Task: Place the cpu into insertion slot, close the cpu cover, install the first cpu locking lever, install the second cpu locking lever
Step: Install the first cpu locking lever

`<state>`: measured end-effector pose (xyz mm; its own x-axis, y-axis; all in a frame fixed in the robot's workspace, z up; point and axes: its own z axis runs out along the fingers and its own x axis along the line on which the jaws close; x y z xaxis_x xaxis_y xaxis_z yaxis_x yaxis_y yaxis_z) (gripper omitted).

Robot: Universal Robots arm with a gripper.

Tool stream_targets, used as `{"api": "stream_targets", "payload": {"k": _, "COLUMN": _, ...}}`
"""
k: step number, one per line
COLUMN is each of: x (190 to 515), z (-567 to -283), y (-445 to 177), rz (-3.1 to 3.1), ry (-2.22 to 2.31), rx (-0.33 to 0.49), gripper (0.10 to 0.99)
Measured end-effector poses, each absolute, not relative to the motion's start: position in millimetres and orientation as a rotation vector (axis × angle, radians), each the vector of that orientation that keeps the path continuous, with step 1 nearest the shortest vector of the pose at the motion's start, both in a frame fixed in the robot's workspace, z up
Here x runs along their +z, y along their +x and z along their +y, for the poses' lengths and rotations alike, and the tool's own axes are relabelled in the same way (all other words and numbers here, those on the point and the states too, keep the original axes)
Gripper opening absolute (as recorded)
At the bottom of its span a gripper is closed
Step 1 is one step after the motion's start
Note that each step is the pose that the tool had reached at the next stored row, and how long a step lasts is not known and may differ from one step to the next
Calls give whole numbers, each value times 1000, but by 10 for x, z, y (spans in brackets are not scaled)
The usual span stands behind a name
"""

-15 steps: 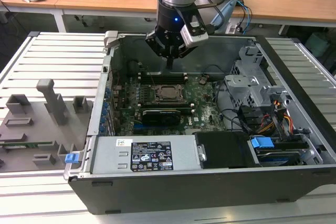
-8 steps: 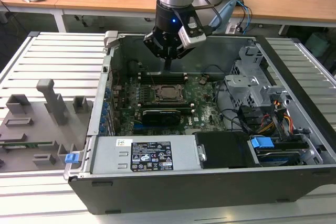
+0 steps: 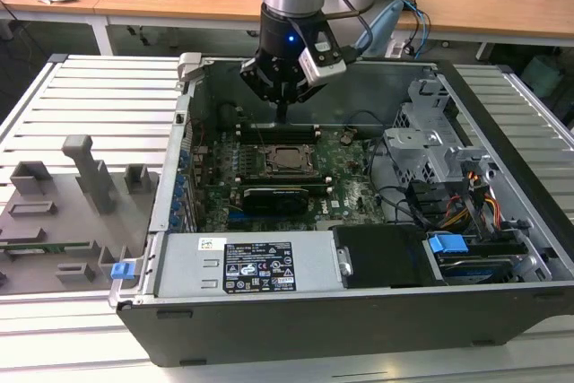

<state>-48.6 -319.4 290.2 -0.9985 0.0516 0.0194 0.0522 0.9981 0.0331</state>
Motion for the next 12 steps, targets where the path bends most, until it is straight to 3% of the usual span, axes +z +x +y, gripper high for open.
{"api": "stream_targets", "payload": {"k": 12, "x": 2847, "z": -3194, "y": -580, "rz": -3123, "ry": -48, "rx": -54, "gripper": 110}}
